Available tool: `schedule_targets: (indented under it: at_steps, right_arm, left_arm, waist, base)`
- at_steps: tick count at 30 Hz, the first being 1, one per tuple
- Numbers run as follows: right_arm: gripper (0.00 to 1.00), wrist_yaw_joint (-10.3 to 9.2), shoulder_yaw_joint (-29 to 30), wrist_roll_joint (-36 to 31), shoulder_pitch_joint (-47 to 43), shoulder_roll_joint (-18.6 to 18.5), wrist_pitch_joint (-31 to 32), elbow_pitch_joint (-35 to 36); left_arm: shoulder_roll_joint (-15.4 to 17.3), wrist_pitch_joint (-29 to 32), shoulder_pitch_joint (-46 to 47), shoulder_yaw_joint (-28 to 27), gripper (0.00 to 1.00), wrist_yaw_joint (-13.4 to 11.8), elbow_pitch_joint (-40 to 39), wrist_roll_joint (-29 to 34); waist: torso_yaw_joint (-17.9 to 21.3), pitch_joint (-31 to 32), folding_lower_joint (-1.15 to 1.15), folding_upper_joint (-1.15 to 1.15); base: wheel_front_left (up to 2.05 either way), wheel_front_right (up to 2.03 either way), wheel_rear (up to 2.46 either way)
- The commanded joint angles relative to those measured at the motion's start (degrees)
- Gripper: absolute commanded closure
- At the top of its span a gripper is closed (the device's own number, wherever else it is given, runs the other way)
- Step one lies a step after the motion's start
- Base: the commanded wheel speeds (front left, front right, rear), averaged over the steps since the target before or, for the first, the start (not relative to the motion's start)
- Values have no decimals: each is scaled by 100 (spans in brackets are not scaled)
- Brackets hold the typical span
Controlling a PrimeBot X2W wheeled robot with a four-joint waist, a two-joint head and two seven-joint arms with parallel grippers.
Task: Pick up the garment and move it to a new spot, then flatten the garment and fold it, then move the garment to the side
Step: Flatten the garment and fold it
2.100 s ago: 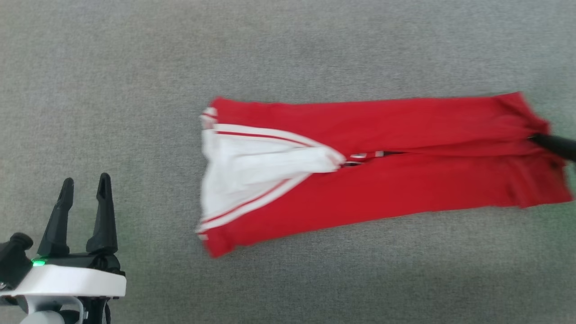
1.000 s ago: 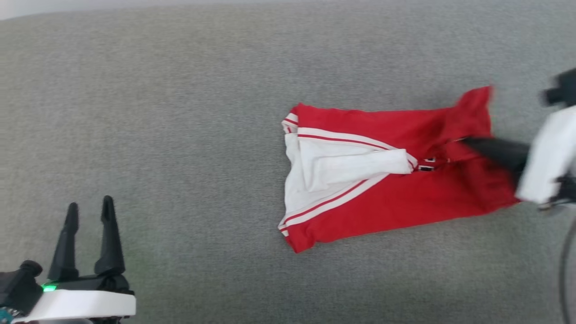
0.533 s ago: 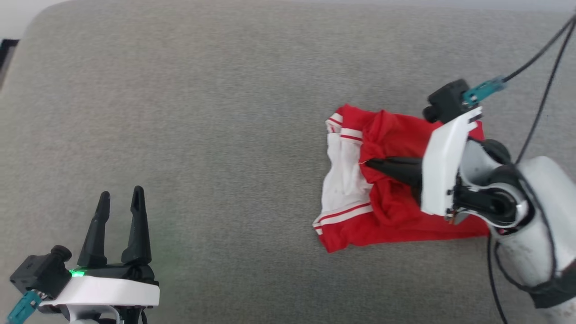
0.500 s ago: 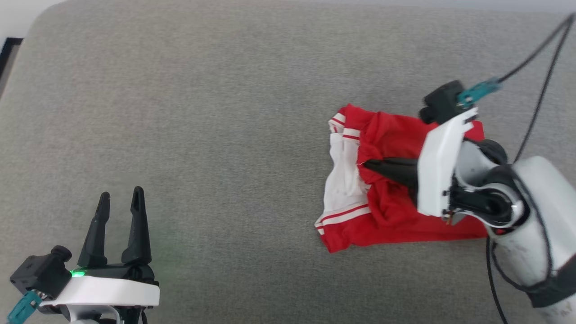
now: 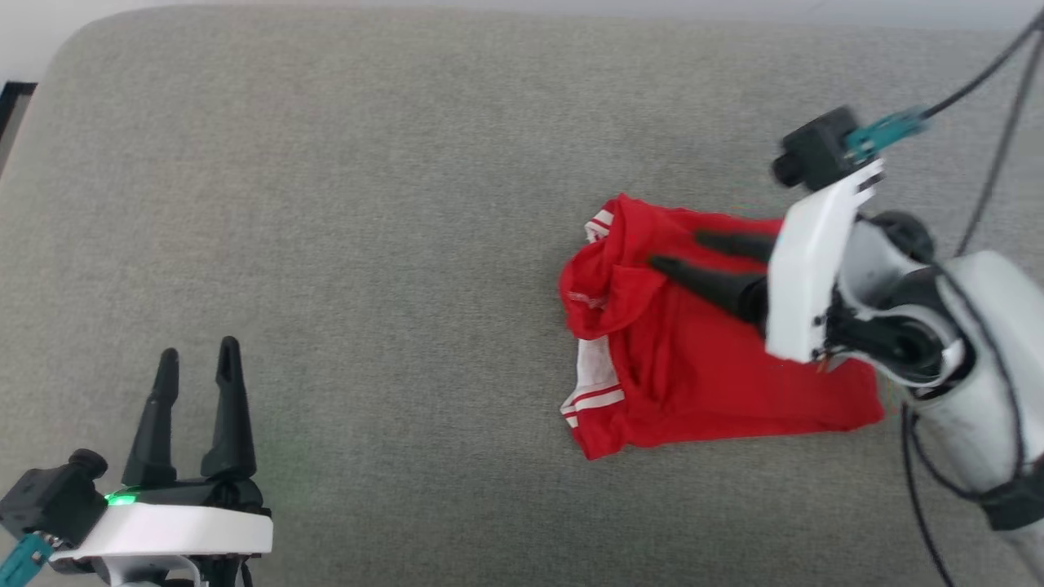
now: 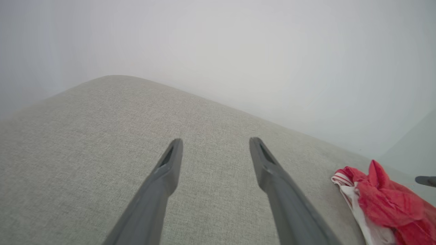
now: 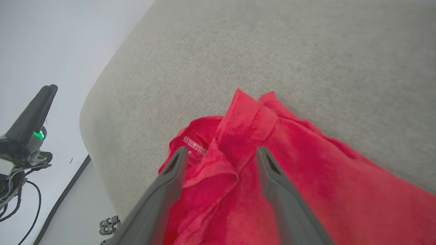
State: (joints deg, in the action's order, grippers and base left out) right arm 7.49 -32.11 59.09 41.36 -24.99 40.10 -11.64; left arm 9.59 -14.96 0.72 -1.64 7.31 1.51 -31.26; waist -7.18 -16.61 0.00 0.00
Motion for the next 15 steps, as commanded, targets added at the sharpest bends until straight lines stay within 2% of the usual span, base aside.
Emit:
schedule_targets:
  at_steps: [1, 15]
  right_arm:
    - [0, 0, 59, 49, 23, -80, -94, 80]
    - [0, 0, 1122, -174, -851, -874, -1340, 679]
  left_arm:
    - [29, -27, -55, -45, 0, 21, -29, -4]
    - [178, -28, -316, -336, 0, 21, -185, 184]
  waist:
    - [86, 47, 0, 0]
    - [774, 376, 0, 0]
  base:
    - [0, 0, 0]
    - [0, 0, 0]
